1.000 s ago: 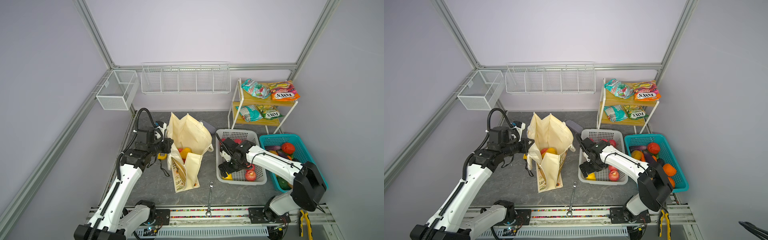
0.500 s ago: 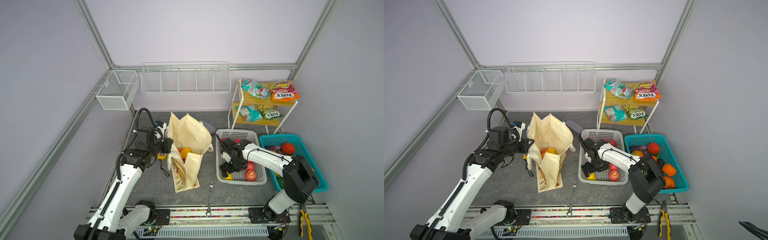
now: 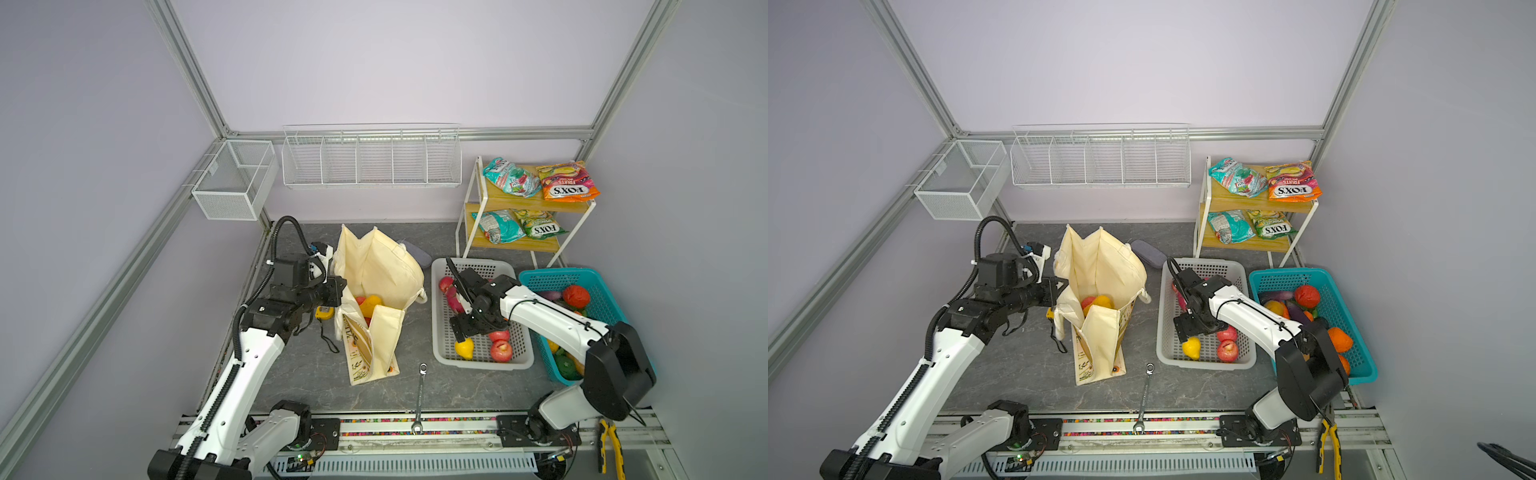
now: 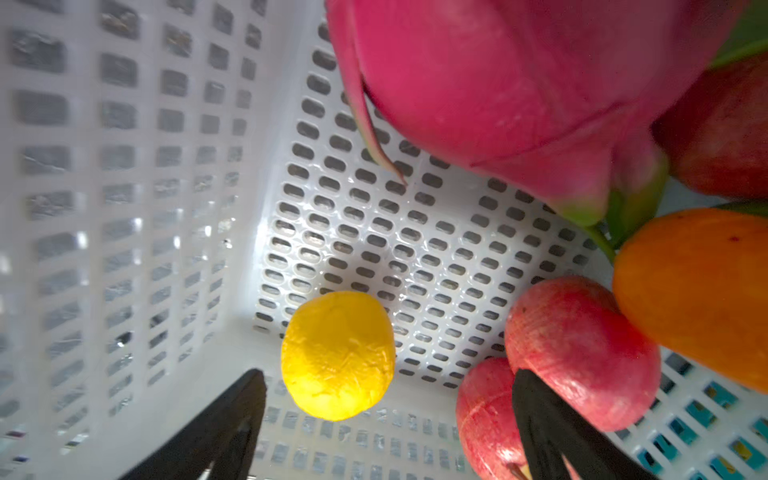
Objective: Place the food into the grocery bag and tie it
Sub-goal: 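Lower the right gripper onto the yellow lemon in the white basket, then close the right gripper on the yellow lemon and lift it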
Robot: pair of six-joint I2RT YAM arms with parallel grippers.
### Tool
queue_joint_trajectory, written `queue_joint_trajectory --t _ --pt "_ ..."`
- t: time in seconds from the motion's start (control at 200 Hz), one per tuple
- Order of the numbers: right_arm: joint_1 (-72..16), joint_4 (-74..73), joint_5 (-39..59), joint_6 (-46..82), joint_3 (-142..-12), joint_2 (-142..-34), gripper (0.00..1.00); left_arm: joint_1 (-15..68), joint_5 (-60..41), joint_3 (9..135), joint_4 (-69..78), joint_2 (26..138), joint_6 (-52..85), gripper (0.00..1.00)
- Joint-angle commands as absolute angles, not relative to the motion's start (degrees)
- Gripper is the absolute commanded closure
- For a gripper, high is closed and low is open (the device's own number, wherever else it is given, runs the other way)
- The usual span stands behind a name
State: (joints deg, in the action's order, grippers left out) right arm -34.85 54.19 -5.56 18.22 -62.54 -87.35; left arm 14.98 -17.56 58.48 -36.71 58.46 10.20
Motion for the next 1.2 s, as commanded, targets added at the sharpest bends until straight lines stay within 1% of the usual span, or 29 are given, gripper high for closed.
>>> queue_joint_trajectory --t 0.0,0.16,0.41,0.69,0.945,1.055,1.125,1.195 --pt "-34.59 52.34 -1.74 20.65 -61.08 -88.18 0.06 14.59 -16.96 58.27 -35.68 57.38 8.78 1.00" --pt "-34.70 50.23 1.78 24.04 -58.91 -87.66 0.07 14.59 -17.20 58.27 -35.68 57.15 8.76 1.00" --pt "-34.65 50.76 1.34 25.92 -57.33 -87.70 0.08 14.59 -17.29 58.27 -35.51 56.69 8.87 1.00" --pt "-34.83 49.60 1.58 26.50 -55.77 -89.69 0.15 14.59 -17.40 58.27 -35.51 56.44 8.87 1.00" --pt "-35.11 48.44 2.05 26.85 -55.86 -91.58 0.28 14.59 -17.39 58.27 -35.51 56.42 8.88 1.00" --pt "-35.38 48.16 2.77 26.98 -55.99 -92.24 0.39 14.59 -17.48 58.18 -35.42 56.34 8.88 1.00" --pt "-35.56 48.16 2.75 27.07 -55.99 -92.29 0.44 14.59 -17.44 58.19 -35.42 56.33 8.88 1.00" --pt "-35.65 48.40 2.75 27.22 -56.05 -92.07 0.51 14.59 -17.50 58.18 -35.35 56.34 8.94 1.00"
